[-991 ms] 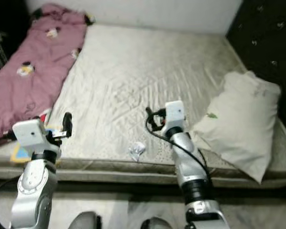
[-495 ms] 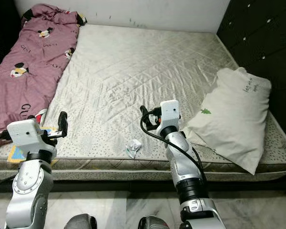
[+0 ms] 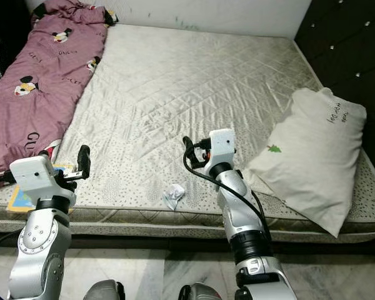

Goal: Clean up the room

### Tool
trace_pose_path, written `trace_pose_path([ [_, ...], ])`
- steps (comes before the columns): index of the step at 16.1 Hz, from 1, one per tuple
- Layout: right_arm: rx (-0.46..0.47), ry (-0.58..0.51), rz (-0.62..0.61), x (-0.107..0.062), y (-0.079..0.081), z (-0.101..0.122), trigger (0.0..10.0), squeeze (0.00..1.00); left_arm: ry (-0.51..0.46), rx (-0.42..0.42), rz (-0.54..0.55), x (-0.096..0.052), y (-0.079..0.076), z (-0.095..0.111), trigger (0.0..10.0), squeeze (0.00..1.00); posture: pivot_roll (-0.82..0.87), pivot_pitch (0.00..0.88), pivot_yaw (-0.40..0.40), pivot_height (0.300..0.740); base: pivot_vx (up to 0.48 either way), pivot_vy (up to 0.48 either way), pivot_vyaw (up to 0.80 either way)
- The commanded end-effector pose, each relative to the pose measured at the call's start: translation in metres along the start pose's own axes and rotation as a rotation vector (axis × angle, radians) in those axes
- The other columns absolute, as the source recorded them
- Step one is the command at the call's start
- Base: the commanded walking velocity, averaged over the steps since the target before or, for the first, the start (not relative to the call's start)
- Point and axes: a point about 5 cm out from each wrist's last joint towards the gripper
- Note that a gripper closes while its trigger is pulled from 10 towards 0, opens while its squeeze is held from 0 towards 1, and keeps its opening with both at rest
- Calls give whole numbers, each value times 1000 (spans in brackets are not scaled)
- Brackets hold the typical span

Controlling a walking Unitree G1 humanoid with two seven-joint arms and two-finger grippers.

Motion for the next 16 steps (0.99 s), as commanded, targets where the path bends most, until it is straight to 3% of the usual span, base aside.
trace_pose_path([
  [1, 4, -1, -20, -1, -5, -1, 10000, 0, -11, 6, 5, 0, -1, 1, 10000, 0, 141, 76, -83, 740, 0, 0, 0],
  [5, 12, -5, -14, -1, -6, 0, 10000, 0, -12, 1, 24, -1, 0, 1, 10000, 0, 141, 87, -85, 740, 0, 0, 0],
  [16, 4, -12, 24, 0, -1, 1, 10000, 0, -10, 9, 36, 0, 0, 0, 10000, 0, 140, 83, -87, 609, 0, 0, 0],
])
Point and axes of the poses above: a point about 5 cm out from each wrist's last joint towards the gripper, its own x axis pointing out of the wrist towards the gripper, its own z axis along the axis of the wrist's last joint, y = z × x, and after that the axes turned 7 degrees about -x, right-handed
